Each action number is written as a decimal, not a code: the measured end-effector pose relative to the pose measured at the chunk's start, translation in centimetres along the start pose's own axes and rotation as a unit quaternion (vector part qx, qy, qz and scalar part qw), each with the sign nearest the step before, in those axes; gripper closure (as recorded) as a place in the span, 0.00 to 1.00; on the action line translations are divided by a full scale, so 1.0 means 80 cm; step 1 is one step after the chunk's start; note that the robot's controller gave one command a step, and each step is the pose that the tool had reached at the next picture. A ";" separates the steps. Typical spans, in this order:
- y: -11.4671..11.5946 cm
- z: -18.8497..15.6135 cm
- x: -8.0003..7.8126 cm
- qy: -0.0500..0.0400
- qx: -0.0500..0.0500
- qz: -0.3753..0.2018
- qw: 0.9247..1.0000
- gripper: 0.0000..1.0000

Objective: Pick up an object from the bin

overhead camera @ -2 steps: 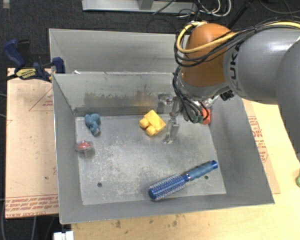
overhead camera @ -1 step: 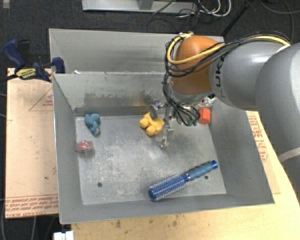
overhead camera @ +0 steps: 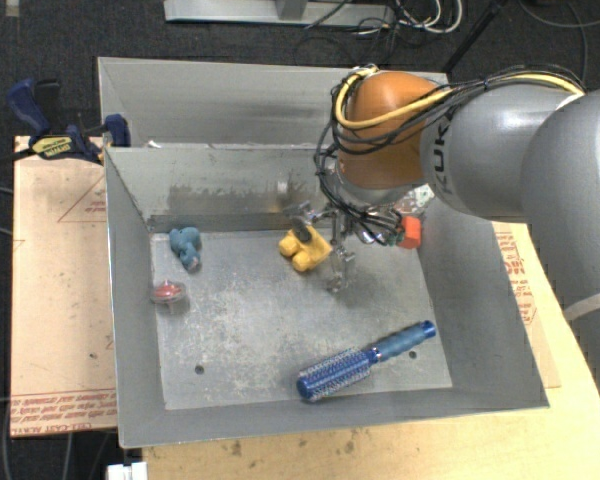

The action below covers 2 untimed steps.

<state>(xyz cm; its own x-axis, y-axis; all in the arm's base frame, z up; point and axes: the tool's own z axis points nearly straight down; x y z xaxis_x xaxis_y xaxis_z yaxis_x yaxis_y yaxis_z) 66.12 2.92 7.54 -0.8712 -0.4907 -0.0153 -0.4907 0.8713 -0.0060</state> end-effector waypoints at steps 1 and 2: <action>0.000 0.000 0.002 0.005 -0.002 0.000 1.000 1.00; 0.015 0.000 0.010 0.002 -0.001 0.043 0.999 1.00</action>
Offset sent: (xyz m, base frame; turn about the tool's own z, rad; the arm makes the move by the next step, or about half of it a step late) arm 0.0000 0.0000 0.0000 0.0000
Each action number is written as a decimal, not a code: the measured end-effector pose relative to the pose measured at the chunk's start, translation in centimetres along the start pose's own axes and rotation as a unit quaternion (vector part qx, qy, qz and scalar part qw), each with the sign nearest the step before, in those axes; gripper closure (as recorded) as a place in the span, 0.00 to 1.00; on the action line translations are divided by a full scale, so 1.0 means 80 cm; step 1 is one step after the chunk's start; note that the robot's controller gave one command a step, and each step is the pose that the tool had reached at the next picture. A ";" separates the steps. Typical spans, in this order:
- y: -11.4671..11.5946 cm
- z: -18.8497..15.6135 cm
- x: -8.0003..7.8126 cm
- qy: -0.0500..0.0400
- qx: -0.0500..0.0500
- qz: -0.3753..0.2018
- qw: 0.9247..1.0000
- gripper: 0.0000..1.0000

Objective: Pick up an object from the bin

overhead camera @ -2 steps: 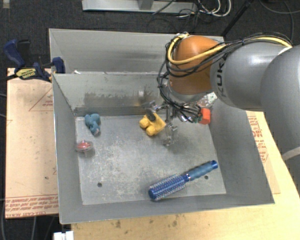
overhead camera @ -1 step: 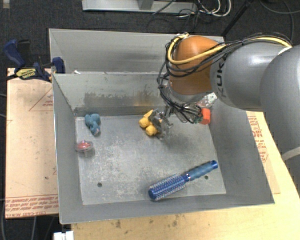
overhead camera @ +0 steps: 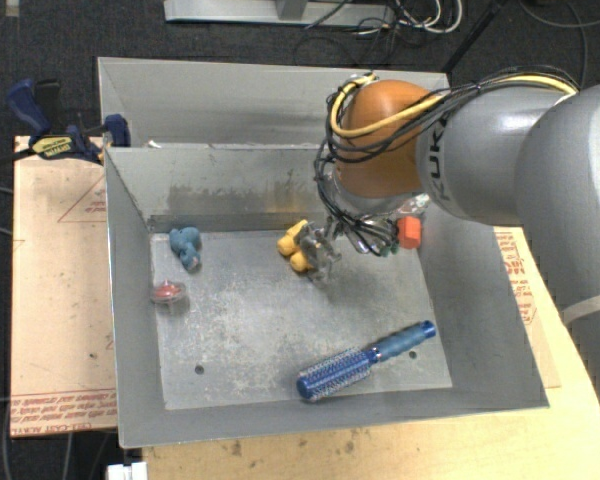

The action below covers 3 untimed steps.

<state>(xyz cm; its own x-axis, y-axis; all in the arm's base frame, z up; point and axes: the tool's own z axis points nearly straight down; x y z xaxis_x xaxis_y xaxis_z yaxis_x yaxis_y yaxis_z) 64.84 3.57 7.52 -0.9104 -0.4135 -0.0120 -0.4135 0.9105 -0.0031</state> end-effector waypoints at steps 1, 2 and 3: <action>0.007 0.001 0.010 0.001 -0.002 0.009 1.000 1.00; 0.013 0.010 0.019 0.017 -0.009 0.008 1.000 0.00; -0.057 0.005 0.017 0.004 0.000 -0.001 1.000 0.00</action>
Offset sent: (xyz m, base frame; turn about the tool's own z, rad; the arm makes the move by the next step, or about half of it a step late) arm -0.0129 -0.0001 -0.0052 0.0188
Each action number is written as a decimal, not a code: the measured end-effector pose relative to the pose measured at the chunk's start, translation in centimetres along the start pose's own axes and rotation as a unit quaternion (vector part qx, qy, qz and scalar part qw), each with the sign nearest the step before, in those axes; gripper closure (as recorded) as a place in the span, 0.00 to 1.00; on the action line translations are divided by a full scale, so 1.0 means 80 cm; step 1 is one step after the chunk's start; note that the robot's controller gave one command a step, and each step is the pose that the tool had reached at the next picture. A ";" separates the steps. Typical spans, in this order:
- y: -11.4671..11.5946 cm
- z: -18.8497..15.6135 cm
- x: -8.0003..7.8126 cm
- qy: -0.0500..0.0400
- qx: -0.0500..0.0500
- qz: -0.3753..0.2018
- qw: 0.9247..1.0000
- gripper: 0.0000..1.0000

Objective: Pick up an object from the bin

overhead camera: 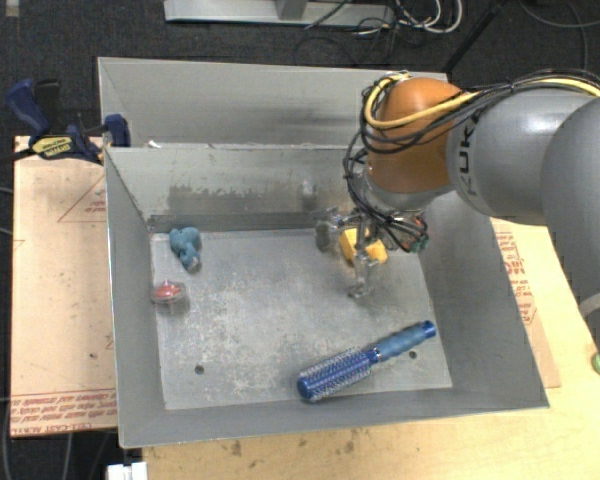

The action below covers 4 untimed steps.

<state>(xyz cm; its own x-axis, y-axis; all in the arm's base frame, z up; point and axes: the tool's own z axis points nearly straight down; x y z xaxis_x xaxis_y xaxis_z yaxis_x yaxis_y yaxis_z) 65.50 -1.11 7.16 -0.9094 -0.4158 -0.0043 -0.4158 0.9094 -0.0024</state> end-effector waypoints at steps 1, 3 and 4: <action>-0.075 -0.052 0.076 0.001 0.000 -0.094 0.996 0.00; 0.032 0.003 0.194 0.002 -0.004 -0.238 0.971 0.00; 0.064 -0.006 0.180 0.001 -0.003 -0.317 0.948 0.00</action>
Offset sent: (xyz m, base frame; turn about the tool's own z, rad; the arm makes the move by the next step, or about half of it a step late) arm -0.0309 -0.0764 0.0403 -0.1949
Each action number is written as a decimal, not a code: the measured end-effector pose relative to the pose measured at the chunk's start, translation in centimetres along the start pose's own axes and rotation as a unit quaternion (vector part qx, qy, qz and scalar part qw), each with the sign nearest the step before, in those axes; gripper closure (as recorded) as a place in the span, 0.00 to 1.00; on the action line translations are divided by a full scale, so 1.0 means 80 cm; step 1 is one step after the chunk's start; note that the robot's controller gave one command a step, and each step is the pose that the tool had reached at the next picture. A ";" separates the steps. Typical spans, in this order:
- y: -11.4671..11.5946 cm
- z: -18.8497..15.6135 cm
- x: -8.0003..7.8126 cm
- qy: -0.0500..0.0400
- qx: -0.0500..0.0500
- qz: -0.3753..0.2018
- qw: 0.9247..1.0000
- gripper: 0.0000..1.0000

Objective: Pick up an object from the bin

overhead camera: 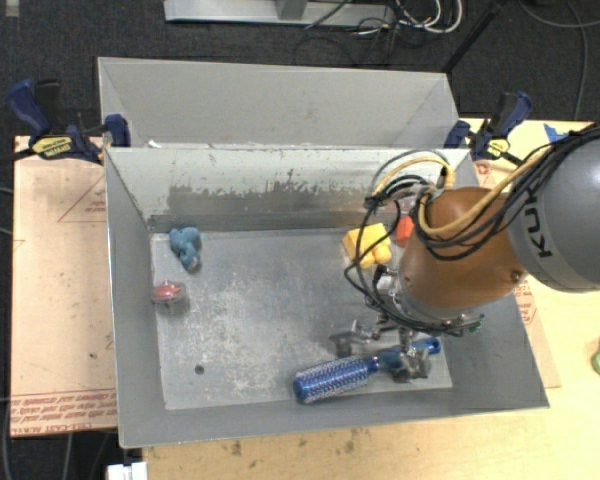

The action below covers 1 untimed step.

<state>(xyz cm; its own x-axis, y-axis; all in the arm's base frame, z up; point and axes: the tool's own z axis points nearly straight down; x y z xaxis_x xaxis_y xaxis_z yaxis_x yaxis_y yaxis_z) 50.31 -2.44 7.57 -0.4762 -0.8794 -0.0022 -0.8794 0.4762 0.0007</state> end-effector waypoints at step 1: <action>-0.002 -0.001 0.000 -0.002 0.003 0.000 1.000 1.00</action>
Offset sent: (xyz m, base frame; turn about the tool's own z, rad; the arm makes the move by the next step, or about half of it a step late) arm 0.0000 0.0000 0.0000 0.0000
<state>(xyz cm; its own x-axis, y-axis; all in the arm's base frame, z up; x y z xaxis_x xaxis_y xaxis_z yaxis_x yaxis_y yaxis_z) 50.46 -2.48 7.63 -0.4762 -0.8793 -0.0052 -0.8793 0.4762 -0.0045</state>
